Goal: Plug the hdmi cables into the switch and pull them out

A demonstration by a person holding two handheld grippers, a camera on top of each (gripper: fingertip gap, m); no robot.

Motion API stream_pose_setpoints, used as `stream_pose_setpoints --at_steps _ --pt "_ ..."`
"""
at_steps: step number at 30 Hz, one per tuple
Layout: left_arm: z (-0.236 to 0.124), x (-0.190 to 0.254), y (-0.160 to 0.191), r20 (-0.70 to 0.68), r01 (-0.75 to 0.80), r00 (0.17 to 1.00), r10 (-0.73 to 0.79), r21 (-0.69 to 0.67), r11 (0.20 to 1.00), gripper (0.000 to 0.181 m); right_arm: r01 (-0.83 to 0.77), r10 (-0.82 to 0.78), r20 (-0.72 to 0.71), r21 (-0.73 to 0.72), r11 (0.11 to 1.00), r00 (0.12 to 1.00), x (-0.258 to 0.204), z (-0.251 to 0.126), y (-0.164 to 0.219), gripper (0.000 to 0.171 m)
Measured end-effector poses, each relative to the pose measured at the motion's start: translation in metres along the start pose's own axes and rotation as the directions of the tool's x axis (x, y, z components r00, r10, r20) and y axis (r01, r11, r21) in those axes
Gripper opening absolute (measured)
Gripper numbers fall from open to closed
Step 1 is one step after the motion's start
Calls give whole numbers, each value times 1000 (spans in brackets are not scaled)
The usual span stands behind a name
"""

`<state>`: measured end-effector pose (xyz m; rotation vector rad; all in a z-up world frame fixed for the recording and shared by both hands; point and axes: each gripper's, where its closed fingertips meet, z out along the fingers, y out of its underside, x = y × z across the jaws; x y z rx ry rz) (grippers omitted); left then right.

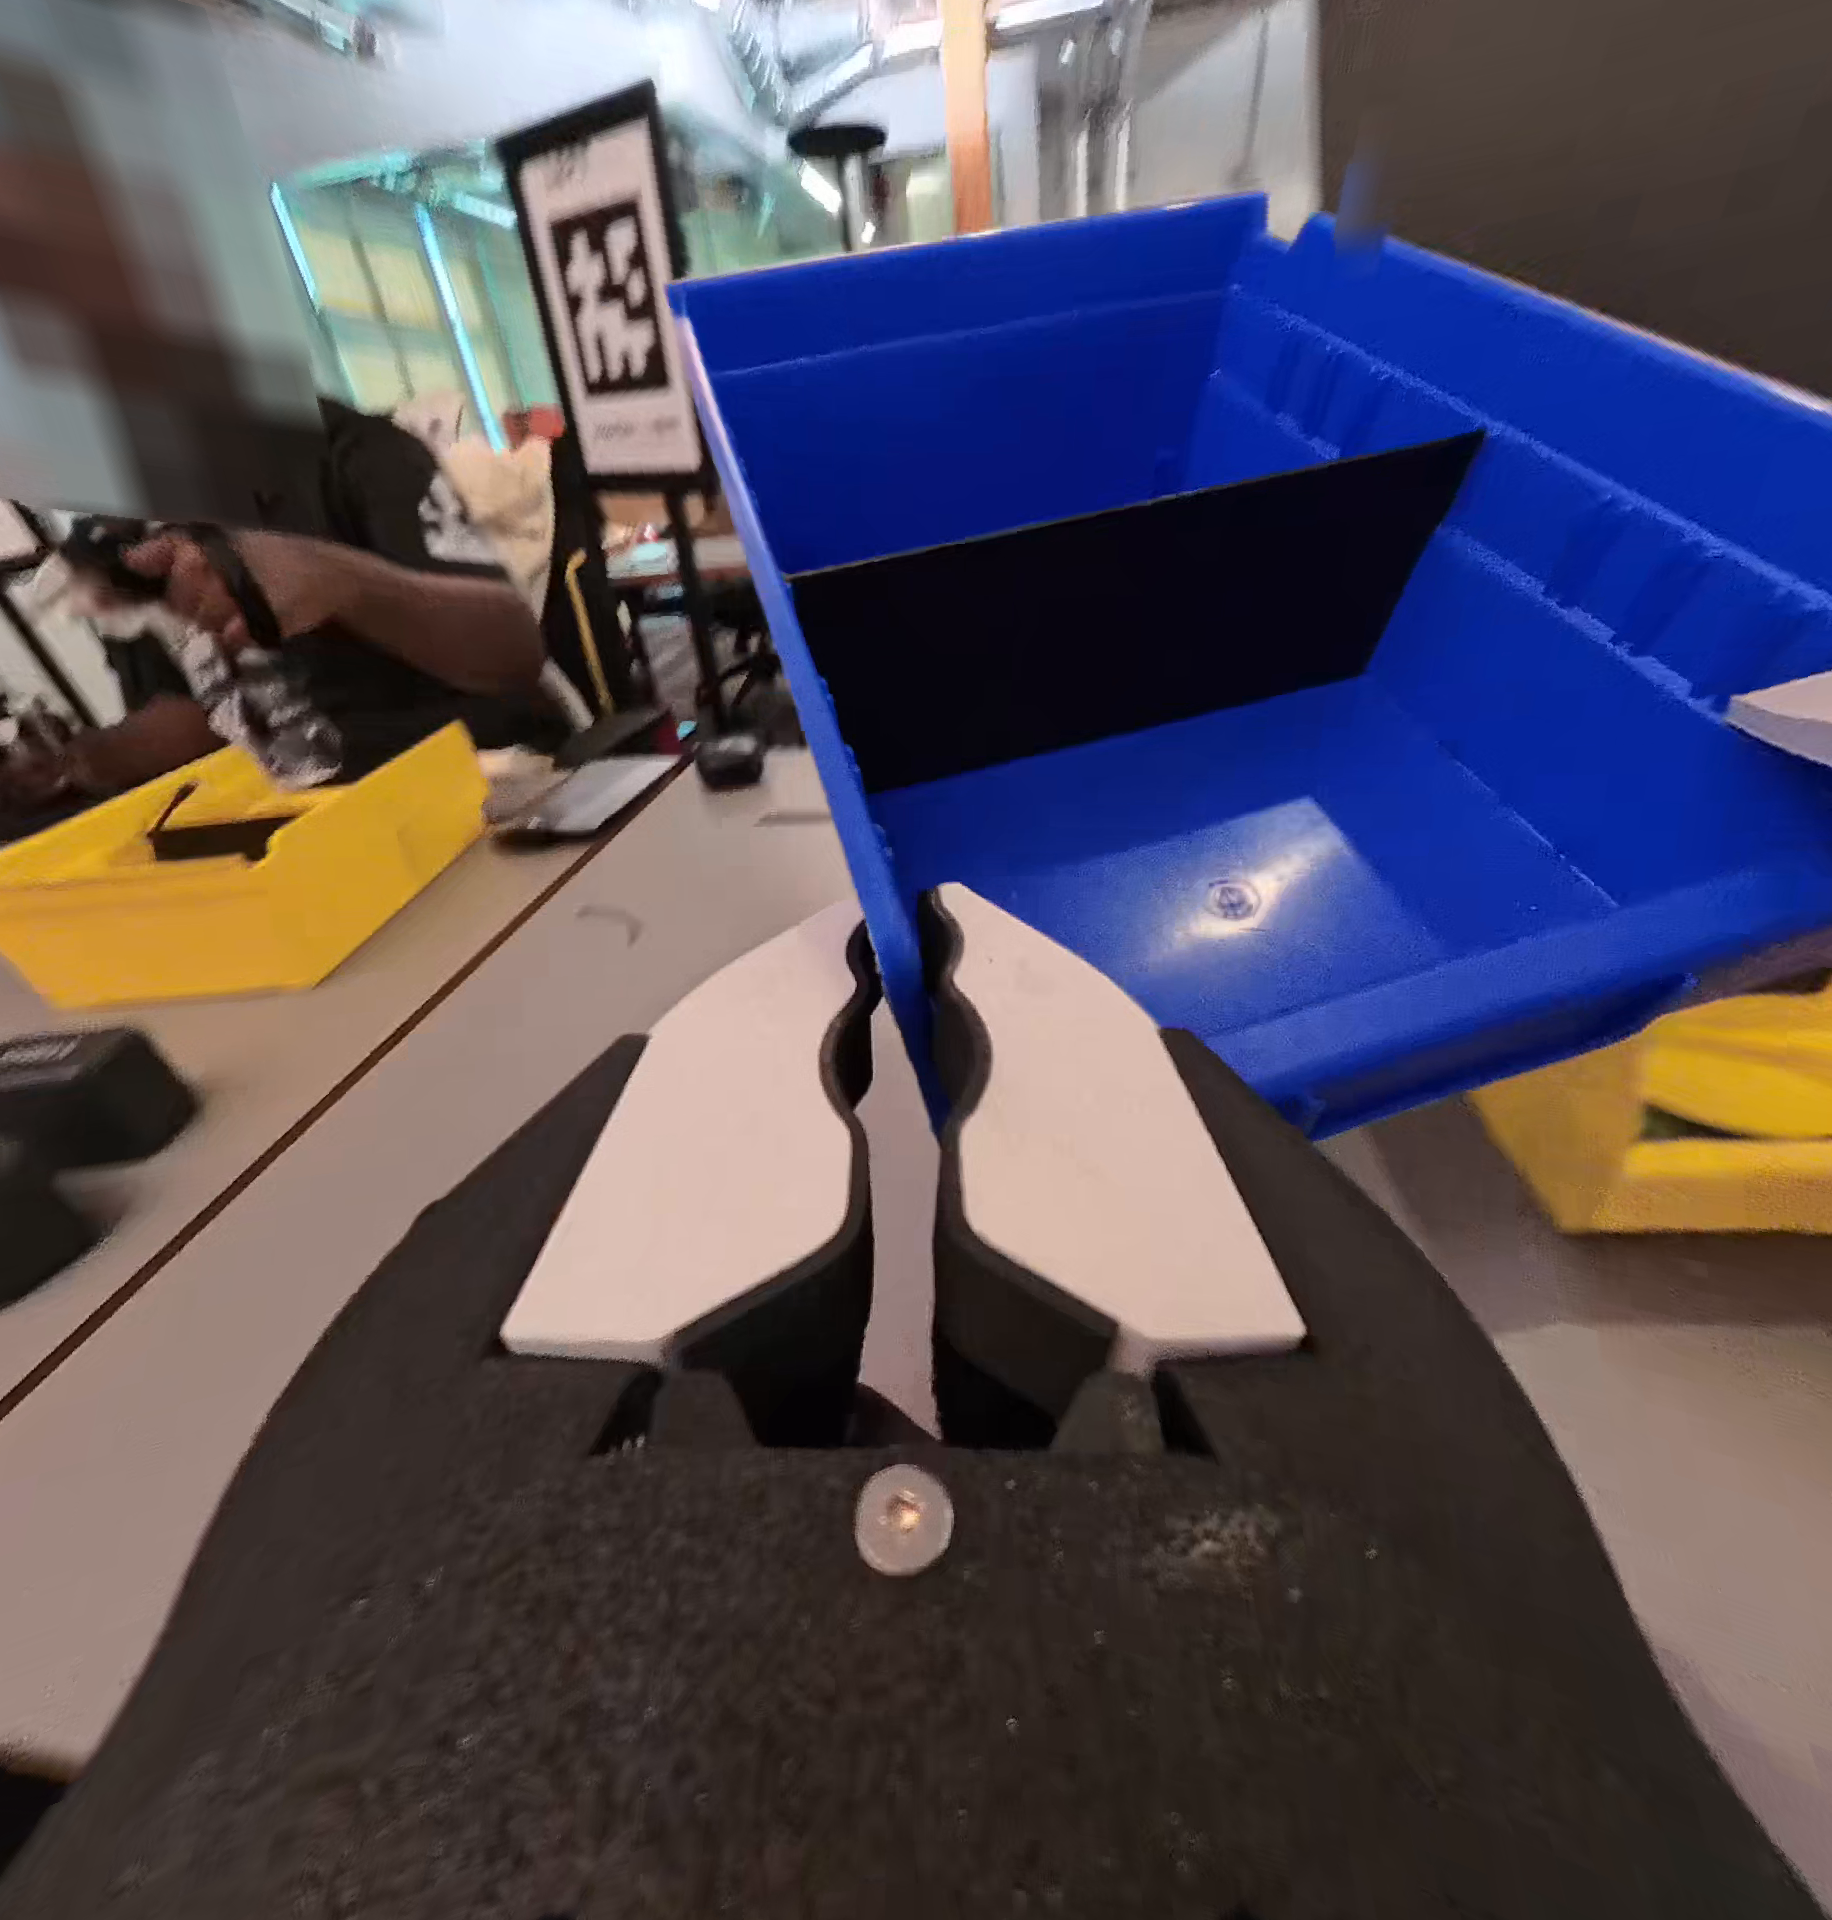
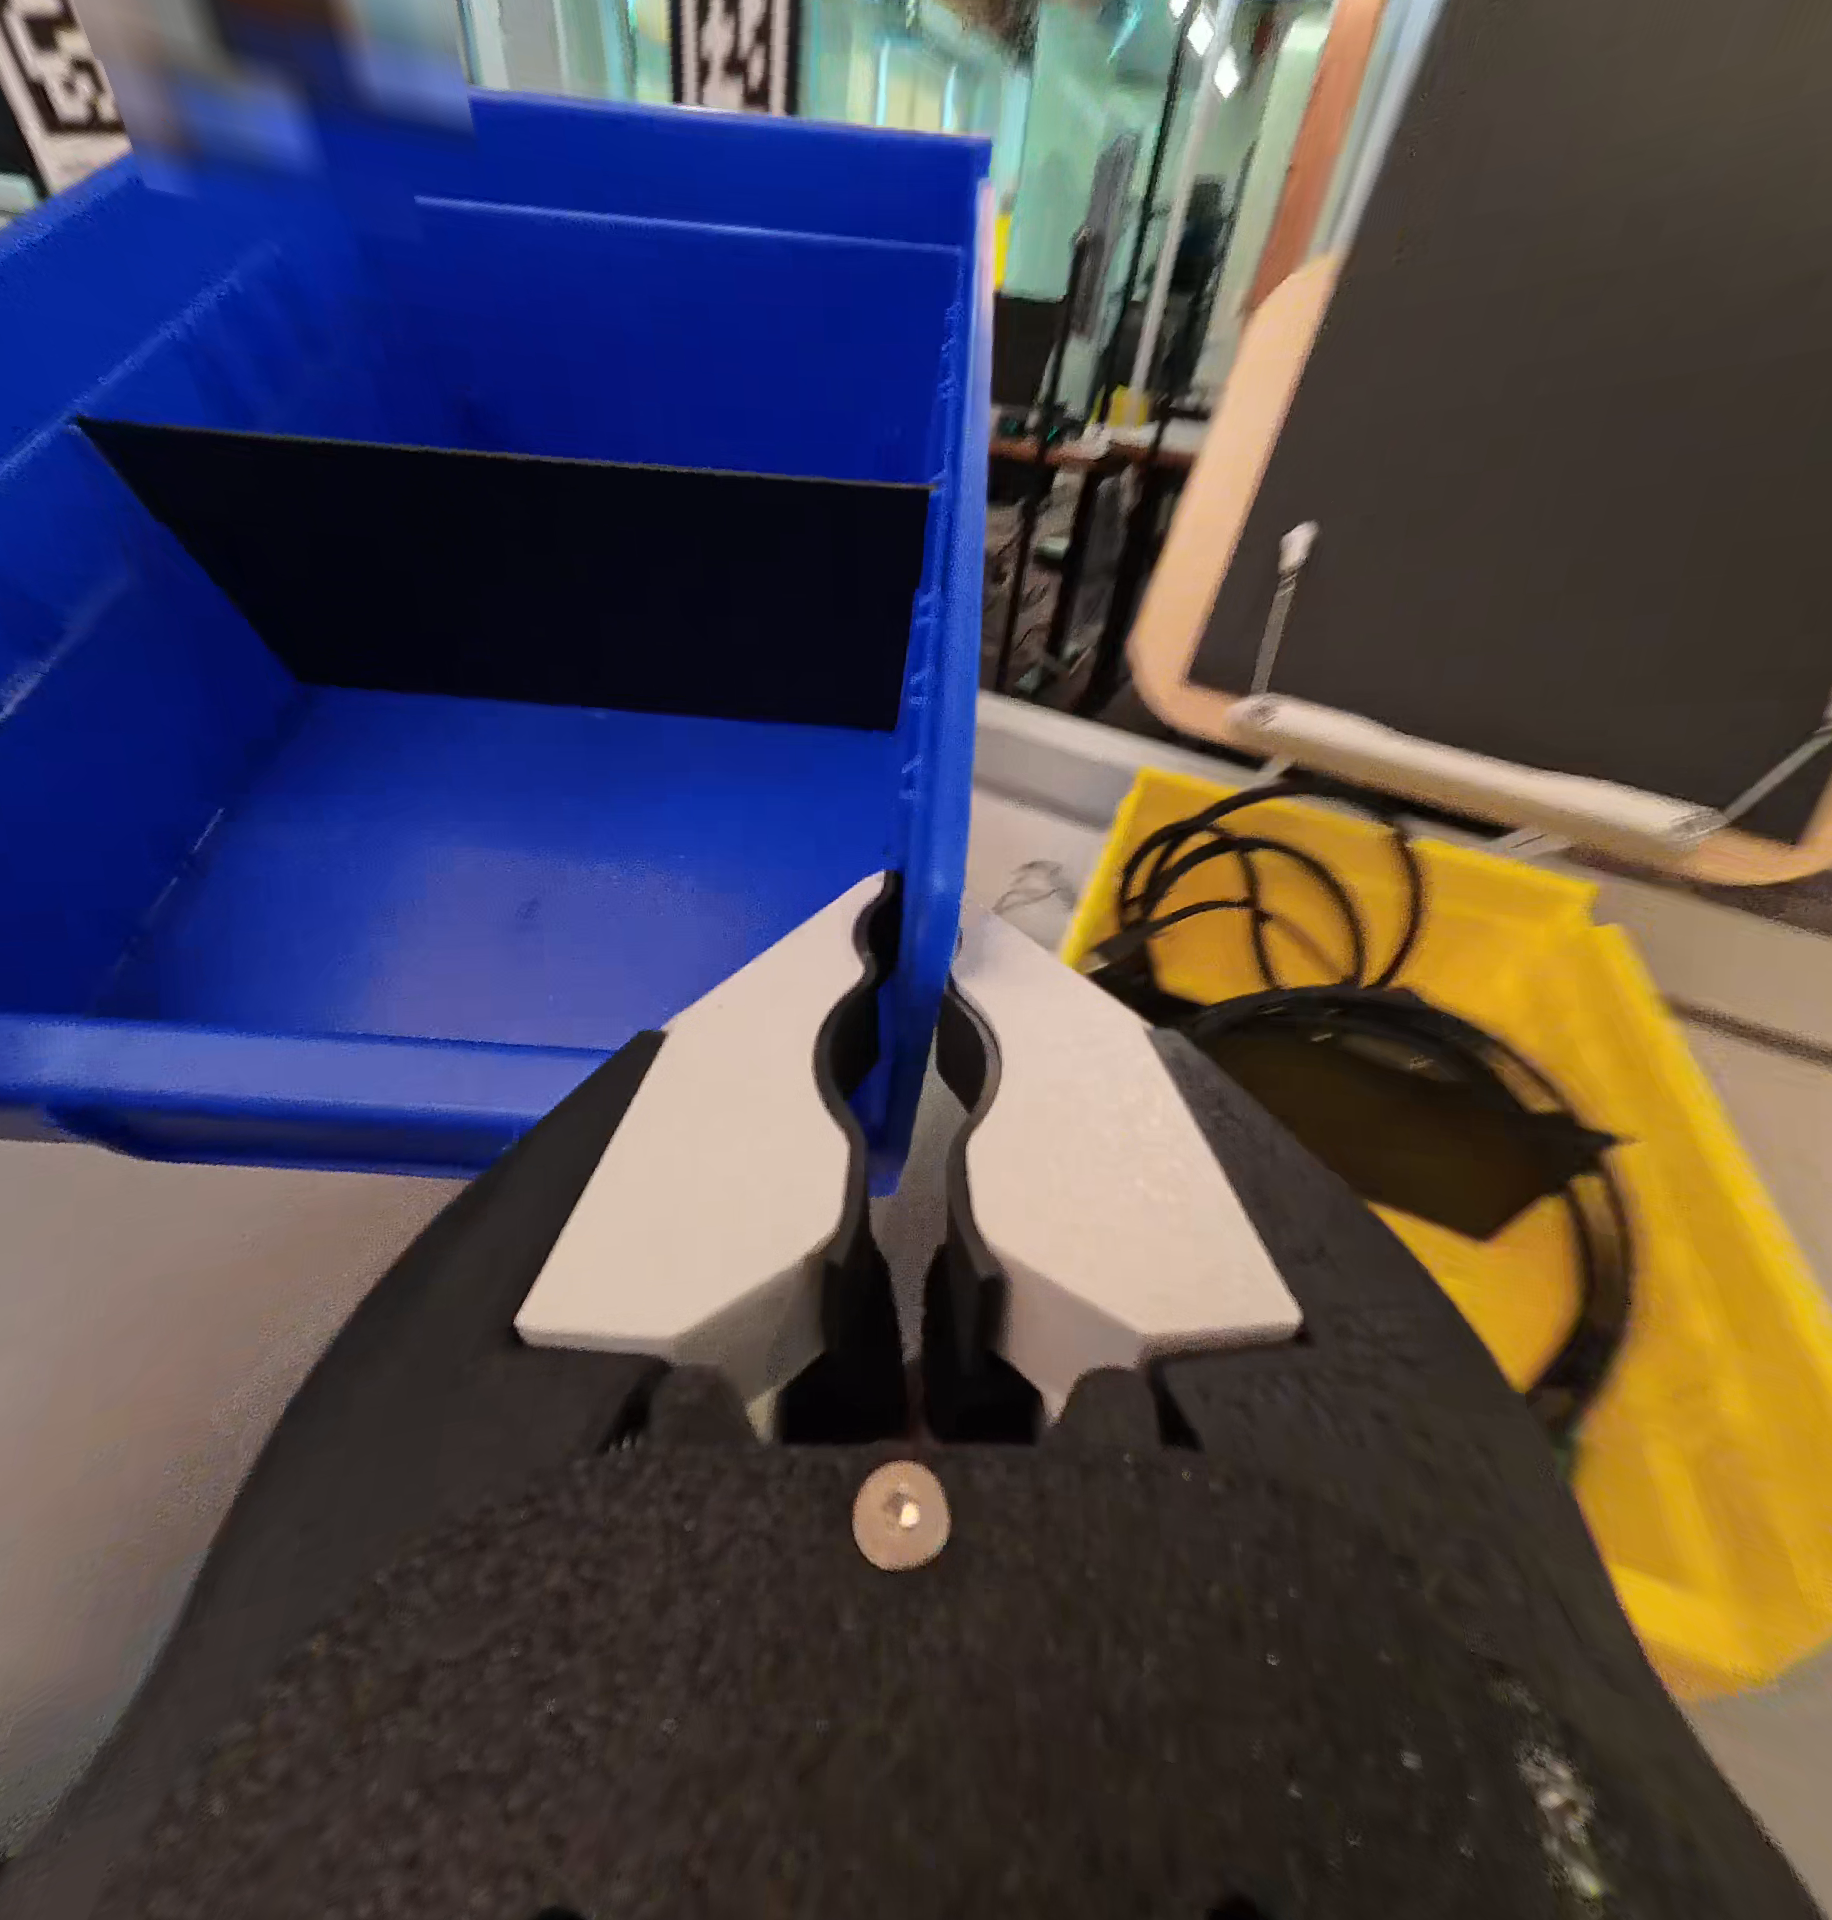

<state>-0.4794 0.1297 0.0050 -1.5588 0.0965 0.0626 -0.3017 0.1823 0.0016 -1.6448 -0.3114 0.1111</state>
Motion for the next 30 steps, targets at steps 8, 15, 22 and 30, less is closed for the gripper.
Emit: stream_pose_setpoints --at_steps 8,15,22,30 --pt "37 185 -64 -297 49 954 -33 45 998 7 -21 35 -281 53 998 959 183 -79 -35 1" --pt "54 395 -72 -508 -78 859 58 -18 997 6 -241 218 -499 19 970 839 371 -156 25 1" --pt "49 516 20 -578 -152 816 17 -185 971 7 -313 184 -537 -158 937 823 468 -190 142 0" --pt "41 544 78 -608 -185 794 -17 -268 945 14 -299 143 -476 -271 915 868 493 -178 210 4"
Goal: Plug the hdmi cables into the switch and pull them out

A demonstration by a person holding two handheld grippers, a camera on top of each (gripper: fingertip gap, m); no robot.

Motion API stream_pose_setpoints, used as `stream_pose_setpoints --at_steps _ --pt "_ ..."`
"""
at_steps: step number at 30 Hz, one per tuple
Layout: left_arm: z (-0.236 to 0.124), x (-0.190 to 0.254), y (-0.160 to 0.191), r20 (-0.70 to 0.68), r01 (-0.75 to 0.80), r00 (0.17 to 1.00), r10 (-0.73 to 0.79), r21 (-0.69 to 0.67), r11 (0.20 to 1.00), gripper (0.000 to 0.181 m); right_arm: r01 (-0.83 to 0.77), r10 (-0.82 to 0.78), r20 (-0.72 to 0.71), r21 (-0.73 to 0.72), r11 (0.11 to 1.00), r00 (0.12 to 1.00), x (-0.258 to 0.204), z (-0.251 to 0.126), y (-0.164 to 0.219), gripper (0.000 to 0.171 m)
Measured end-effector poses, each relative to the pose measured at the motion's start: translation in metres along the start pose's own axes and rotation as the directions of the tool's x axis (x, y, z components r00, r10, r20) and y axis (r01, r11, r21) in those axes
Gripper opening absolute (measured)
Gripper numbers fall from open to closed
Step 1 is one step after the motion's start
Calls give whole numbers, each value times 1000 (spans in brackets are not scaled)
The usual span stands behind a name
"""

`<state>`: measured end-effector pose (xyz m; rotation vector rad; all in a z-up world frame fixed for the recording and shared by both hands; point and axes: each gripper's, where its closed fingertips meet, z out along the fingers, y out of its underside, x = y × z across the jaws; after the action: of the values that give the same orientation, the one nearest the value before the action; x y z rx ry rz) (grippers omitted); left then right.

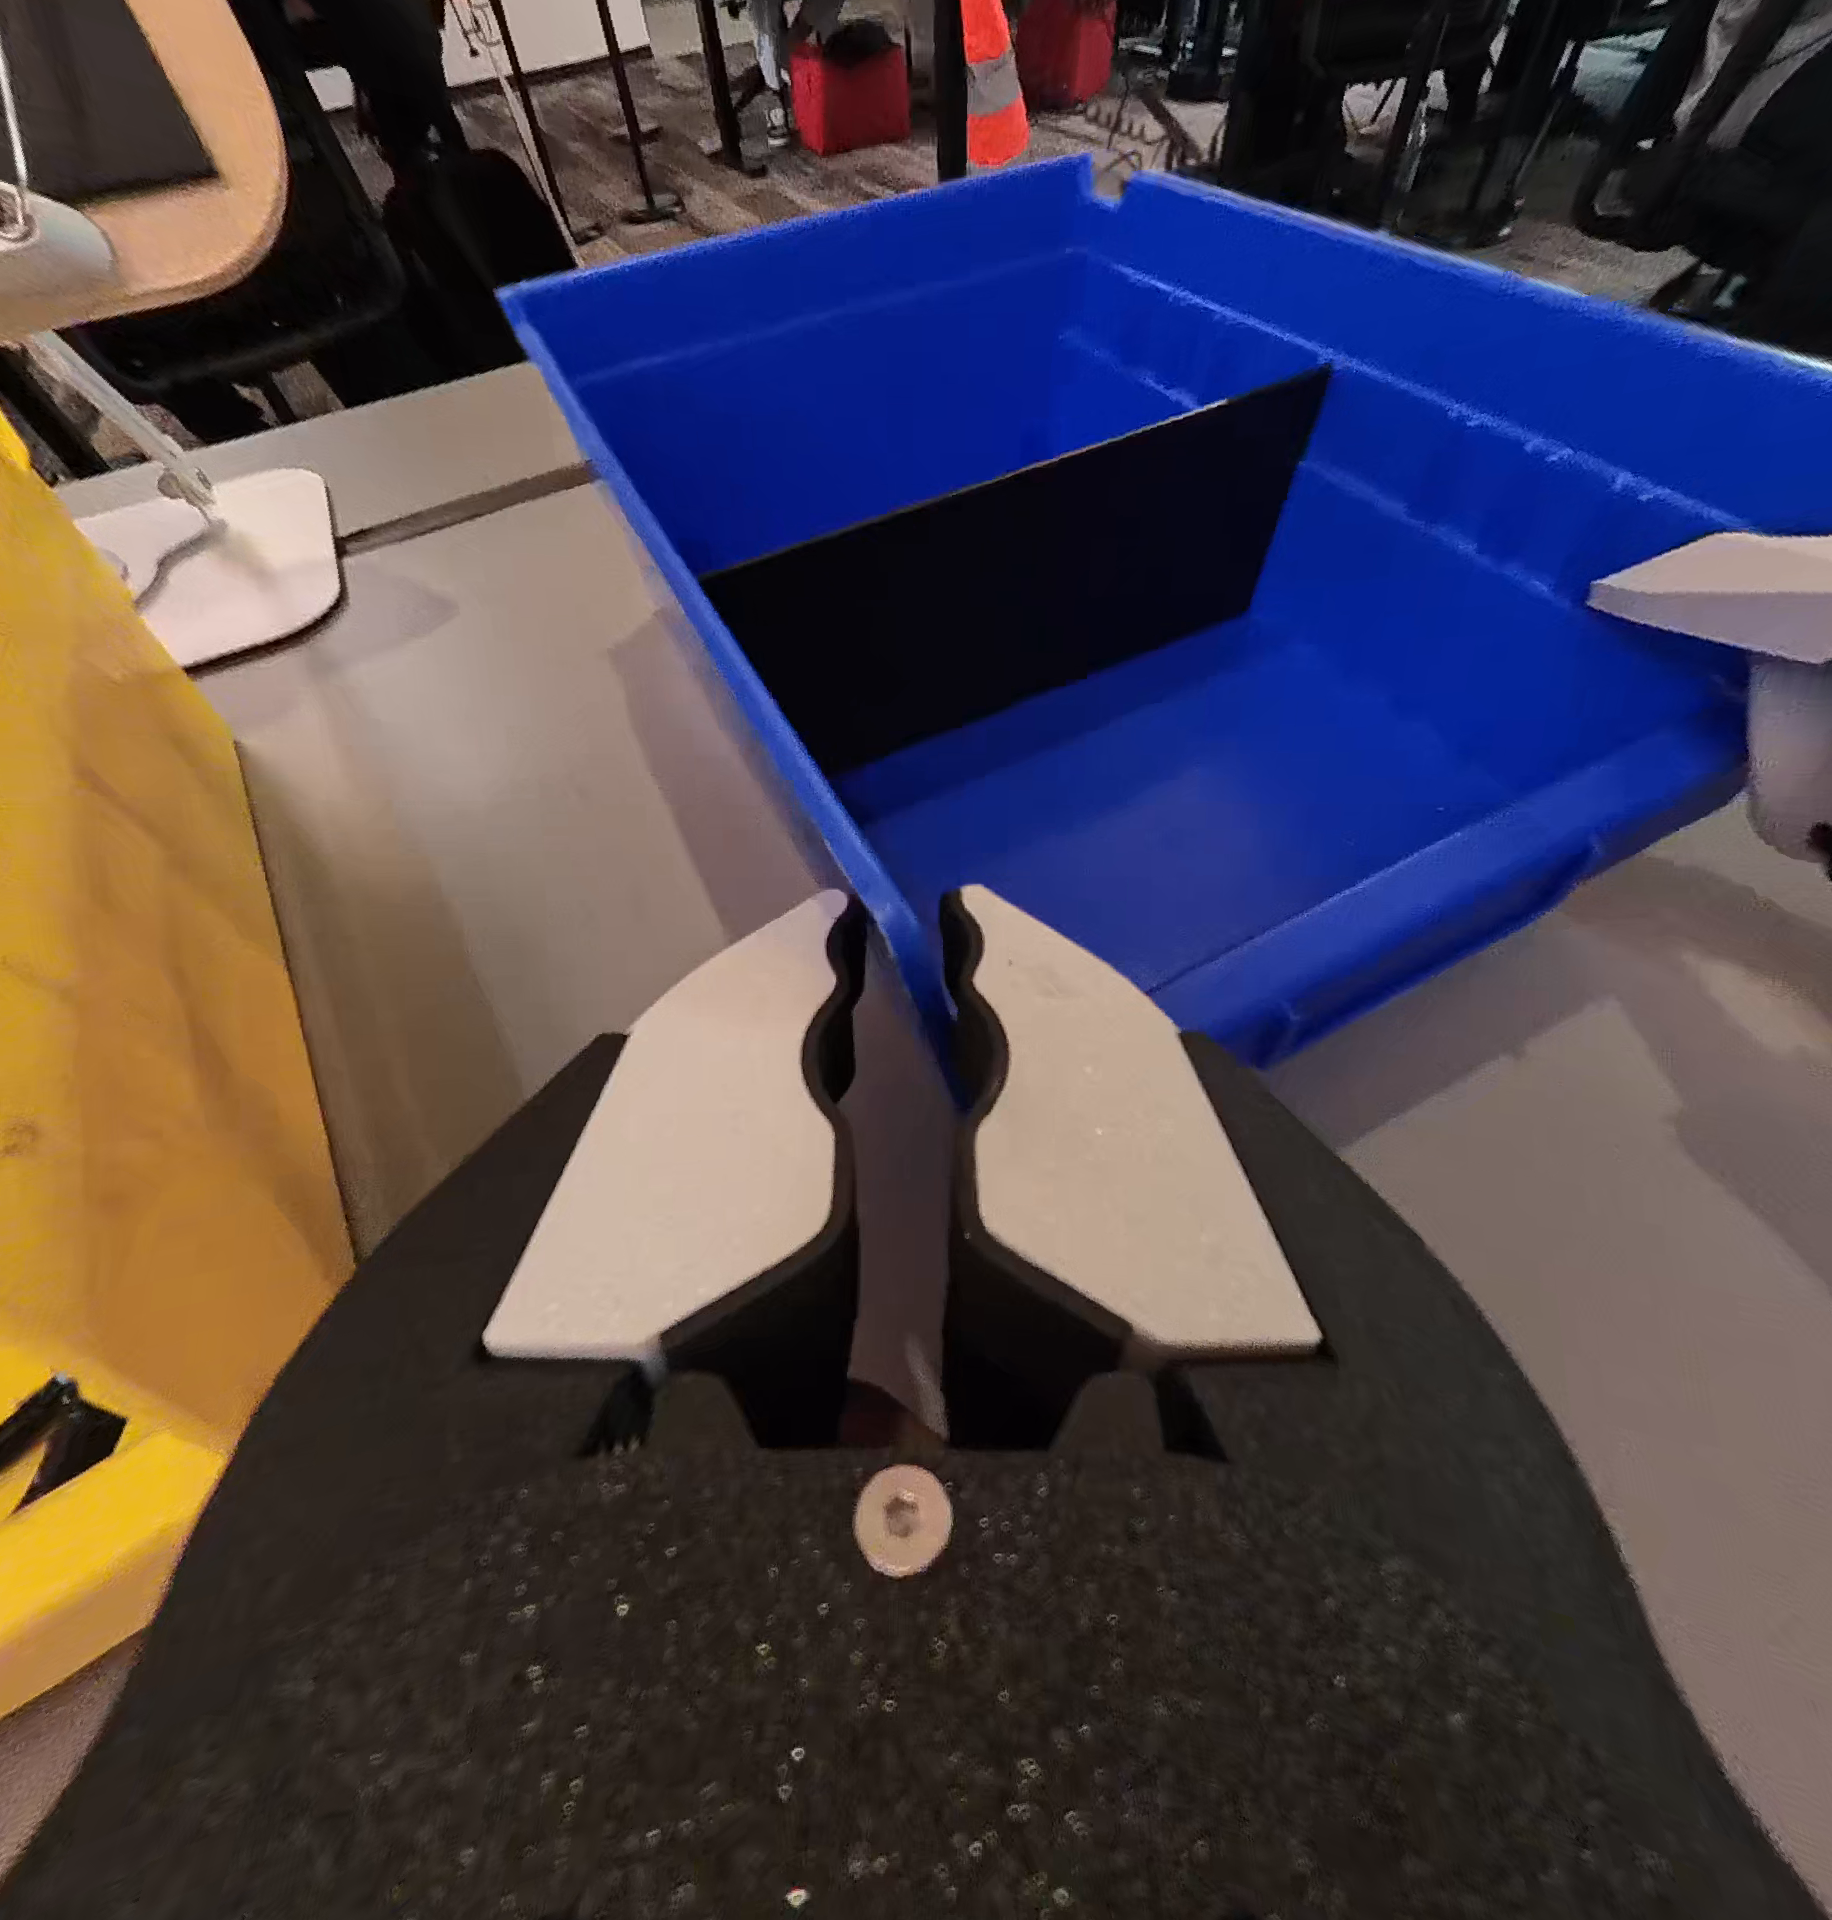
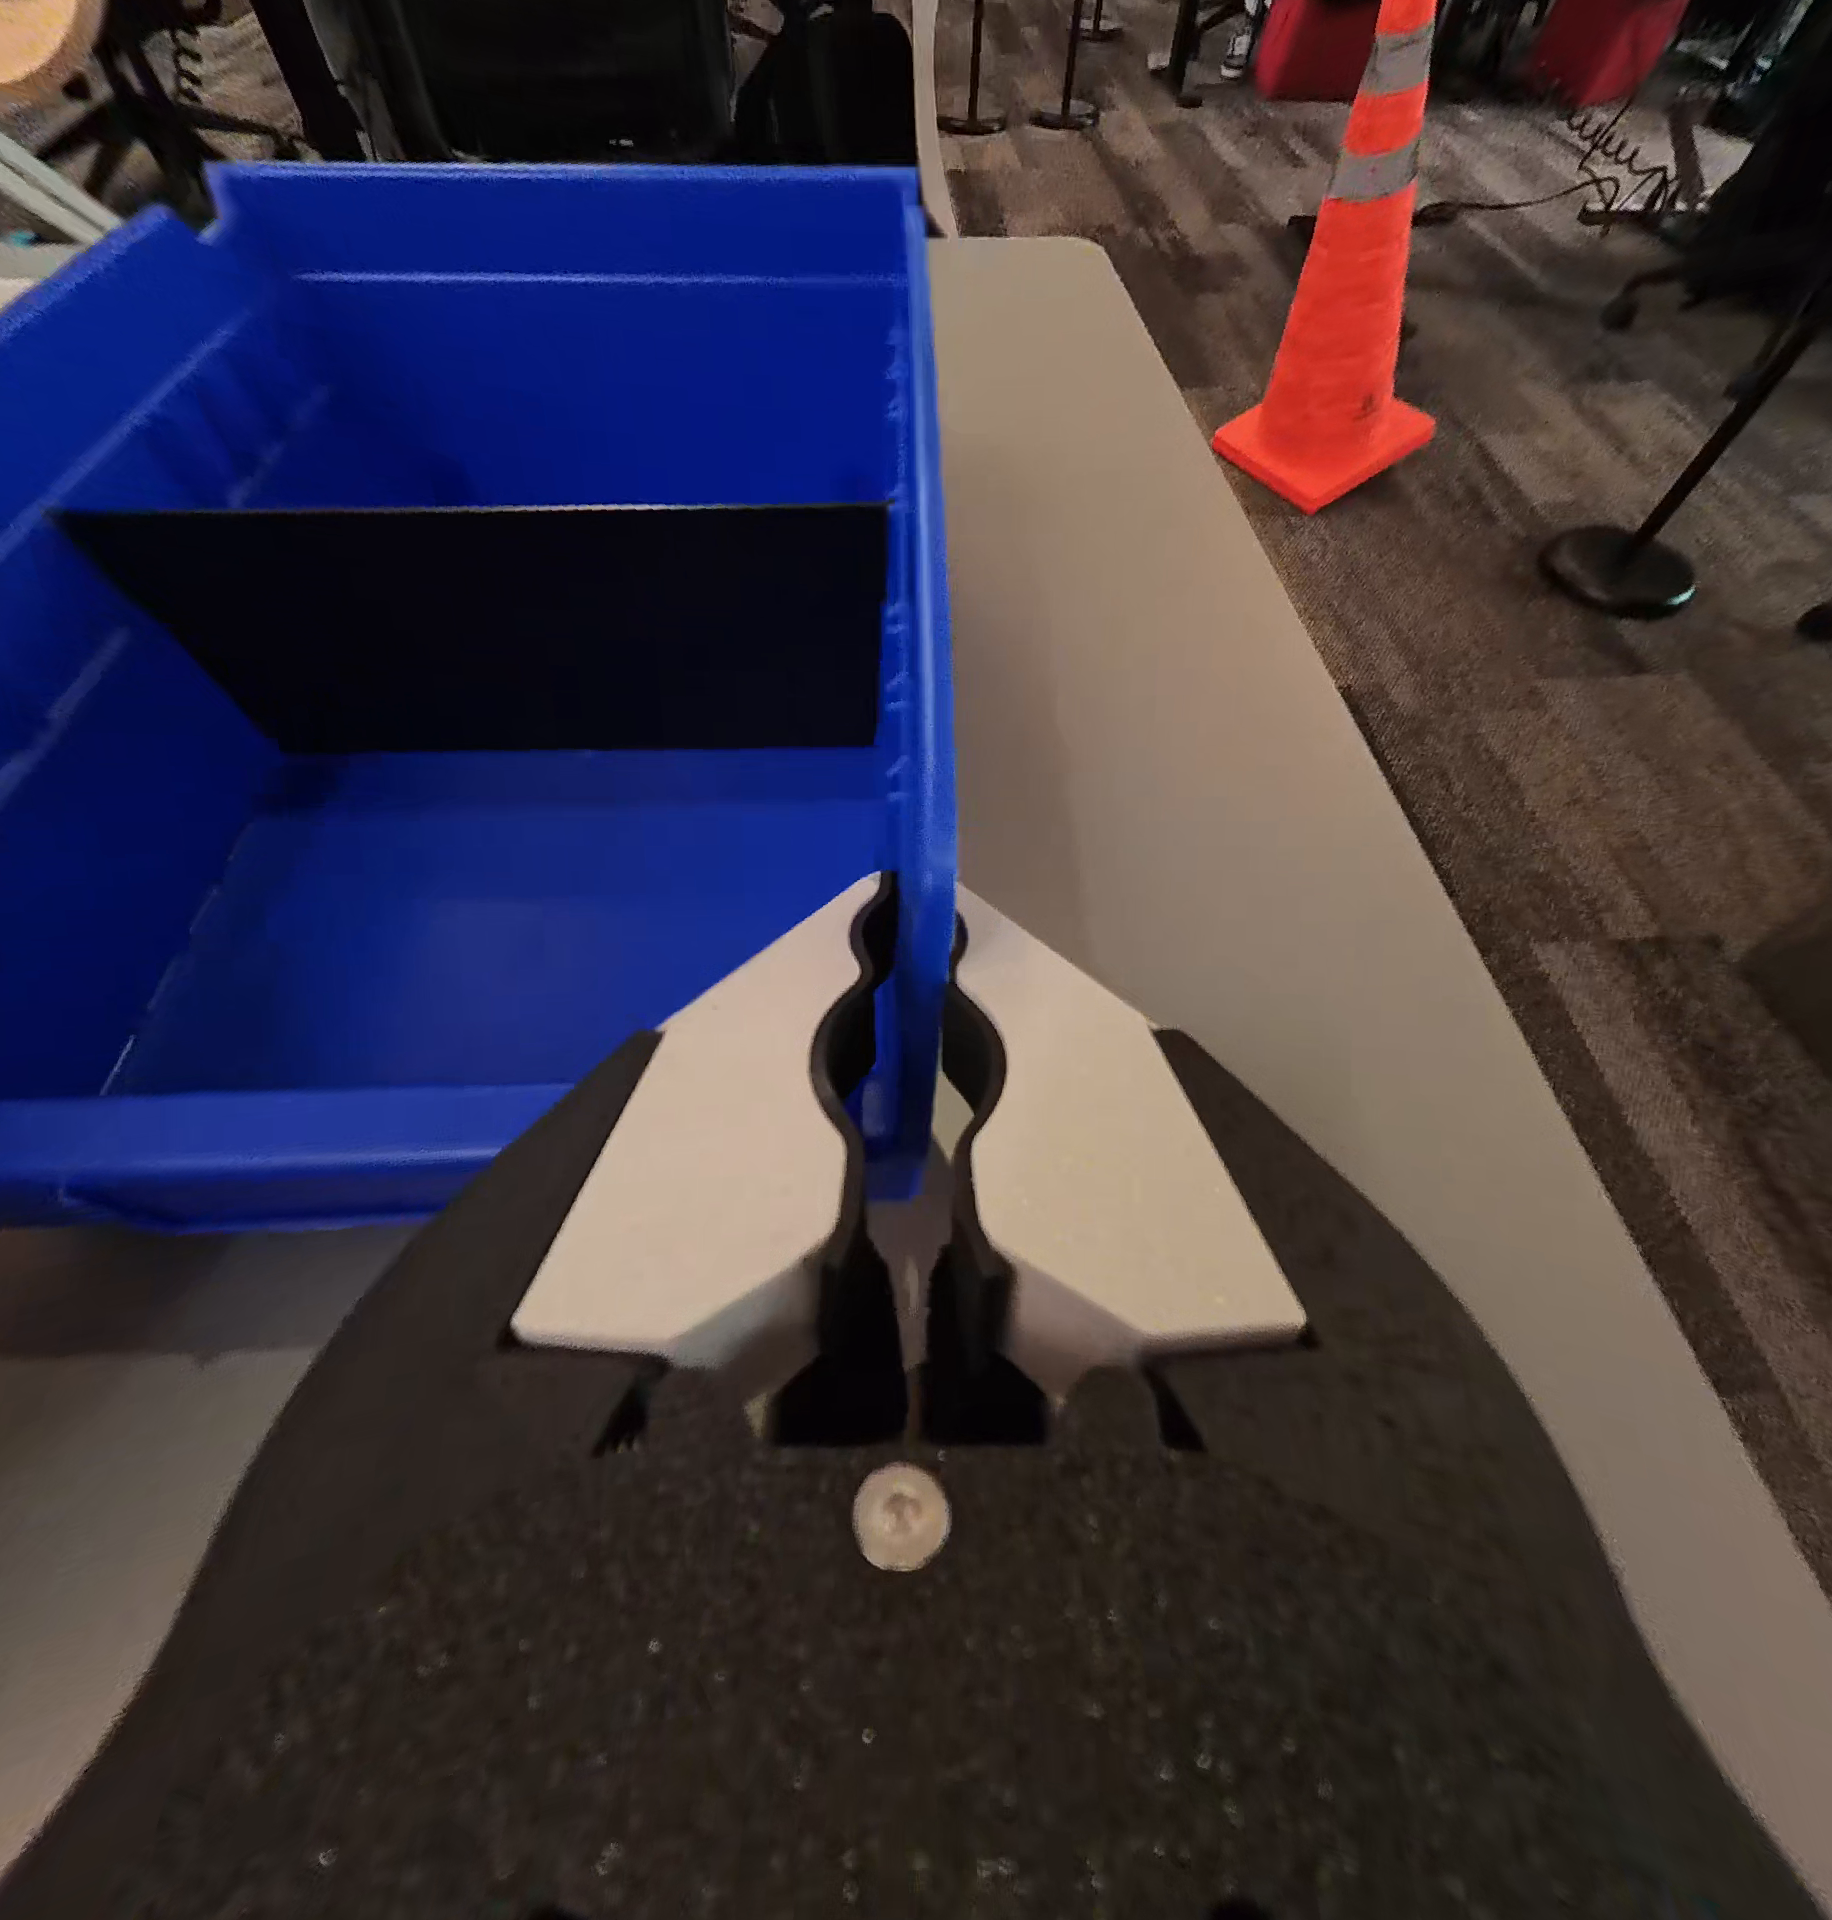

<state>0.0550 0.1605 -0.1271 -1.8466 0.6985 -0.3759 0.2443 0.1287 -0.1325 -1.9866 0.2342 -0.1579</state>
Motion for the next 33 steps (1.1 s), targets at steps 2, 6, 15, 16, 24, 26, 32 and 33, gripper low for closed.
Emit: stream_pose_setpoints --at_steps 2,6,15,16,24,26,32,33 --pt "1 4 -1 -32 -2 999 1 -17 1000 23 -43 43 -12 -11 999 999 1 7 1 6" --pt "0 7 1 -112 -24 994 17 -63 998 28 -32 31 -39 -28 999 999 3 12 0 9" --pt "-100 -68 -18 -212 -41 975 62 101 994 30 -10 18 -88 84 996 996 7 -7 -30 23" --pt "-115 -91 -19 -183 -32 982 55 123 992 30 -8 21 -105 115 993 994 8 -14 -39 23" --pt "-198 -285 13 279 55 953 -114 212 976 30 37 -72 98 324 945 993 -121 -53 -110 24" --pt "-194 -301 26 294 93 945 -142 177 980 35 -20 -80 256 368 930 963 -187 -60 -114 24" --pt "-149 -292 58 201 79 976 -82 20 997 39 -22 -70 430 205 979 900 -310 -30 -40 33" --pt "-144 -292 61 209 51 977 -48 -10 999 38 17 -88 383 186 982 920 -312 -21 -28 34"
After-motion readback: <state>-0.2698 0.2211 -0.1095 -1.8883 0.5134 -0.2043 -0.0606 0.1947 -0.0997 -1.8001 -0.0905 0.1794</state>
